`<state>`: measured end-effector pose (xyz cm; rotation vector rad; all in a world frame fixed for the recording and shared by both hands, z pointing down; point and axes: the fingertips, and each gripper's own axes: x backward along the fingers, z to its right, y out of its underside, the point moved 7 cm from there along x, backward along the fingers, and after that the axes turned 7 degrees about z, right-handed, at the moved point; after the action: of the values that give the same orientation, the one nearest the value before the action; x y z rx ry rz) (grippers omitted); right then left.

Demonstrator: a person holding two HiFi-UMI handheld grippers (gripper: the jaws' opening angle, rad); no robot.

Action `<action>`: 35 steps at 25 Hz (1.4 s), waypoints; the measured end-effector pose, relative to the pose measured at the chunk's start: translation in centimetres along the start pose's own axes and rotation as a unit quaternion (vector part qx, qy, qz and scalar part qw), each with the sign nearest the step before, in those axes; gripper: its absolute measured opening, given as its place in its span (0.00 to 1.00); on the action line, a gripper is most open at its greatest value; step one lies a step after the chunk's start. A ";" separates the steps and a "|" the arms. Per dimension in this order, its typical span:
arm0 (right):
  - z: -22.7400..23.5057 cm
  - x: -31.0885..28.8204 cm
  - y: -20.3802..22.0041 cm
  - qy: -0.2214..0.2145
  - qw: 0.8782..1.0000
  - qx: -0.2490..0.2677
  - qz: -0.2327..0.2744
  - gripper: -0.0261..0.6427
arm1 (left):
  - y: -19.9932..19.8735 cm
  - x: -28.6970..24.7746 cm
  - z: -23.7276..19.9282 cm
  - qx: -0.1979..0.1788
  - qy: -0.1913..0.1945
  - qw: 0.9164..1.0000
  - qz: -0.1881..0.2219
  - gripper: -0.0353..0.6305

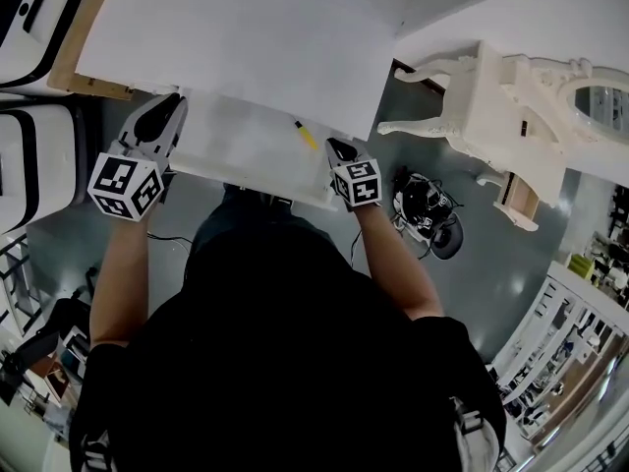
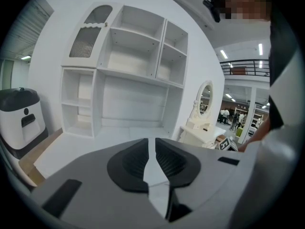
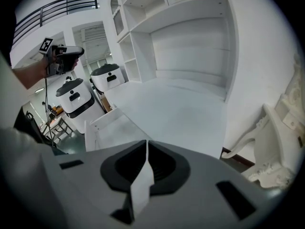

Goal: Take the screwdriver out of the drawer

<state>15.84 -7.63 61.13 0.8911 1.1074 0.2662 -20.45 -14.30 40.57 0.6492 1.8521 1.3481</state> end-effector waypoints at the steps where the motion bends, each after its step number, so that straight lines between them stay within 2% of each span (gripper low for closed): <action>1: -0.1 -0.4 0.3 -0.002 1.000 0.001 -0.005 0.08 | 0.1 -0.2 -0.2 0.000 0.000 1.000 -0.002 0.14; 14: -0.7 -5.9 5.1 -0.008 0.997 0.012 -0.075 0.11 | 1.9 -2.2 -2.7 0.012 0.004 1.000 -0.026 0.14; 35: 1.2 -13.0 10.3 0.013 0.986 0.014 -0.165 0.20 | 4.9 -6.6 -4.7 0.023 0.028 0.998 -0.058 0.14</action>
<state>13.25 -9.39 77.42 0.7154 1.2652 -0.0121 -20.43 -20.40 47.84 0.5236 1.9398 1.2628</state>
